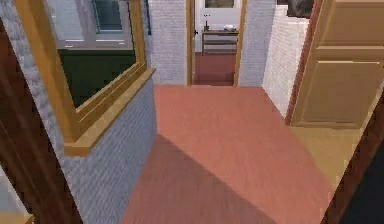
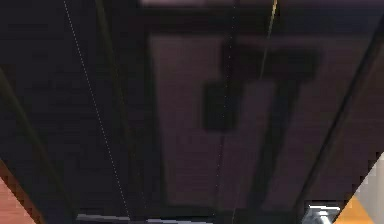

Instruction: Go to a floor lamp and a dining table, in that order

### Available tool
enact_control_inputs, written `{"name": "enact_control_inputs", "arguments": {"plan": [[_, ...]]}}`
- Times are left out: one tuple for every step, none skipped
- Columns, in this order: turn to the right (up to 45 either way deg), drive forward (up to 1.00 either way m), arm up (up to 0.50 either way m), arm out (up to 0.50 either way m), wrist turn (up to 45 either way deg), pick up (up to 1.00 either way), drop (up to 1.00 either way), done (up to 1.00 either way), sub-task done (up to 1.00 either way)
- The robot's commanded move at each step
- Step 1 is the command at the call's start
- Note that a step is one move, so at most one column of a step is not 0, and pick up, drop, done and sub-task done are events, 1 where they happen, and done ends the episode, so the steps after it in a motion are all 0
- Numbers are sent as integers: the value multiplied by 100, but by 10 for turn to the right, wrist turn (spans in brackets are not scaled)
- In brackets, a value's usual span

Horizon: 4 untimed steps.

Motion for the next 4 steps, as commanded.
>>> {"name": "enact_control_inputs", "arguments": {"plan": [[60, 0, 0, 0, 0, 0, 0, 0, 0], [0, 100, 0, 0, 0, 0, 0, 0, 0], [0, 100, 0, 0, 0, 0, 0, 0, 0], [30, 0, 0, 0, 0, 0, 0, 0, 0]]}}
